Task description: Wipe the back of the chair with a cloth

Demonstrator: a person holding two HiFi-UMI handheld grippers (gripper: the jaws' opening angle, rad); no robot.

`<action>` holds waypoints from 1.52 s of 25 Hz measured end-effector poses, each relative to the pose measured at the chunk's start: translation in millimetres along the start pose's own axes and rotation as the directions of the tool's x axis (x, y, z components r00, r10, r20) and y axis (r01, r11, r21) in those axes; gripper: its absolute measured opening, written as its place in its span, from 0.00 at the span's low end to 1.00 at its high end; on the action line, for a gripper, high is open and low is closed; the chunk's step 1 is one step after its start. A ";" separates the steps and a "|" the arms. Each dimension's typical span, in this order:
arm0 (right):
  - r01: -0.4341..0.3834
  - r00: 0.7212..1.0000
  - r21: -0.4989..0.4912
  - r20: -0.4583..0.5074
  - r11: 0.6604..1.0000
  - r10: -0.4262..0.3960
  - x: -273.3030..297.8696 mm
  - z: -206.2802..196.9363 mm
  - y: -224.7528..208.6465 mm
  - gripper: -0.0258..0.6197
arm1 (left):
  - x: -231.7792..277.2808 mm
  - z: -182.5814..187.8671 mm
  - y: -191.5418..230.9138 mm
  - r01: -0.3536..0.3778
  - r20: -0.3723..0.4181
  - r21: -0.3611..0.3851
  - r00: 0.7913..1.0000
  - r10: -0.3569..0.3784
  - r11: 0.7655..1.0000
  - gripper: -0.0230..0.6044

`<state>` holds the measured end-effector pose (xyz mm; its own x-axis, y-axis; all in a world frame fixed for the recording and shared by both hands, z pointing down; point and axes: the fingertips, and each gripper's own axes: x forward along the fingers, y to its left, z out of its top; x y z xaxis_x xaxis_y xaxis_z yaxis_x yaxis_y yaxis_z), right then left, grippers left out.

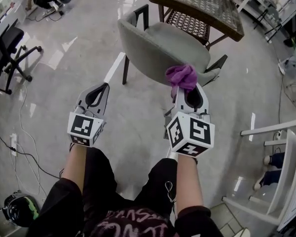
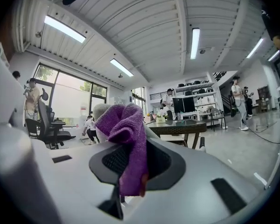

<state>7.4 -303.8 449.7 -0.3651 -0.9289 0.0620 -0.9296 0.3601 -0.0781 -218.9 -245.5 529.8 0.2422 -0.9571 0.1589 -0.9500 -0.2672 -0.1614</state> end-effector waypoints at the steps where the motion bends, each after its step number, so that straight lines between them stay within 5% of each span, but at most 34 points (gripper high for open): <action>1: 0.001 1.000 -0.002 0.006 1.000 -0.001 -0.7 -2.7 -5.5 0.18 | 1.2 -6.1 -2.7 0.000 0.001 0.003 1.000 -0.001 1.000 0.05; 6: 0.023 0.998 -0.075 0.058 0.997 -0.019 -4.9 -6.6 -25.9 0.18 | 8.3 -26.4 -10.6 0.005 0.025 0.034 1.000 -0.005 0.999 0.05; 10: 0.072 0.995 -0.006 0.070 0.997 -0.071 -7.4 -17.2 -47.3 0.18 | 7.7 -44.9 -9.7 -0.004 0.025 0.023 1.000 0.004 1.000 0.05; 15: 0.112 0.990 -0.032 0.094 0.993 -0.109 -16.1 -24.5 -58.0 0.18 | 3.0 -59.0 -8.6 -0.019 0.038 0.061 0.999 0.017 0.998 0.05; 20: -0.032 0.987 -0.130 0.153 0.991 0.052 -35.6 -28.4 8.4 0.18 | -5.7 -73.1 1.4 -0.047 0.038 0.056 0.998 0.045 0.997 0.05; 26: -0.238 0.968 -0.114 0.056 0.965 0.245 -3.5 -69.1 78.3 0.18 | -11.7 -82.3 10.6 -0.067 0.040 0.079 0.997 0.064 0.995 0.05; 31: -0.275 0.961 -0.052 0.010 0.960 0.275 26.9 -80.5 92.4 0.18 | -18.6 -83.6 14.5 -0.080 0.044 0.086 0.996 0.076 0.993 0.05; 38: -0.184 0.982 -0.088 0.013 0.979 0.186 33.7 -74.2 51.0 0.18 | -12.4 -84.0 1.4 -0.058 0.041 0.112 0.998 0.054 0.992 0.05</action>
<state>-56.0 -310.4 521.6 -0.5311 -0.8466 0.0339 -0.8471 0.5314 -0.0006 -239.7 -224.6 609.4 0.1982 -0.9740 0.1102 -0.9344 -0.2217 -0.2789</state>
